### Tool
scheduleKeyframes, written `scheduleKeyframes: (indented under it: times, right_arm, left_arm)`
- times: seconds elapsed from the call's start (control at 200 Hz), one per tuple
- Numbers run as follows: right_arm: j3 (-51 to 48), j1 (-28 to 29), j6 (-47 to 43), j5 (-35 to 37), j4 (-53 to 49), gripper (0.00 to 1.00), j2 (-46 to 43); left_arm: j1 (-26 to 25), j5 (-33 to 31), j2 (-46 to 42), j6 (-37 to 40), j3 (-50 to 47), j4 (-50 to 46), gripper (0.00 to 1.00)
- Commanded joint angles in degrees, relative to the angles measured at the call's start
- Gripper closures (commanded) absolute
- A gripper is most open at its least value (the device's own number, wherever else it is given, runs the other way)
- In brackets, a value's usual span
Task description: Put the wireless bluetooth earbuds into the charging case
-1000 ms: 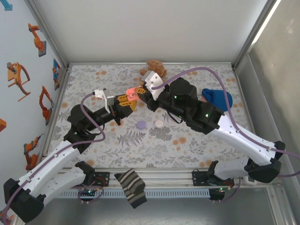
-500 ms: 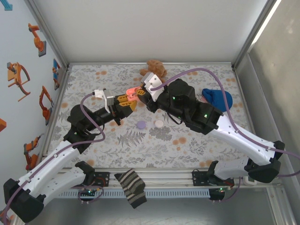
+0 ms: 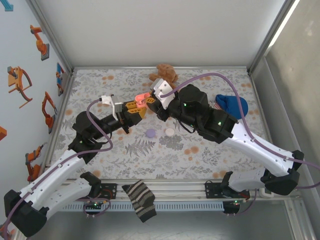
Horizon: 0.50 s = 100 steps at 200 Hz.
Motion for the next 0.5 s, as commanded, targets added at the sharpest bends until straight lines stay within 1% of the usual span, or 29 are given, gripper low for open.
scheduleKeyframes:
  times: [0.0,0.496]
  right_arm:
    - [0.9,0.0,1.1,-0.7,-1.0,0.75,-0.6]
    - [2.3,0.0,2.1,-2.5,-0.5,0.71,-0.2]
  left_arm:
    - [-0.4,0.2,-0.1,0.4,1.0,2.7,1.0]
    - [-0.4,0.3,0.6,0.2,0.5,3.1,1.0]
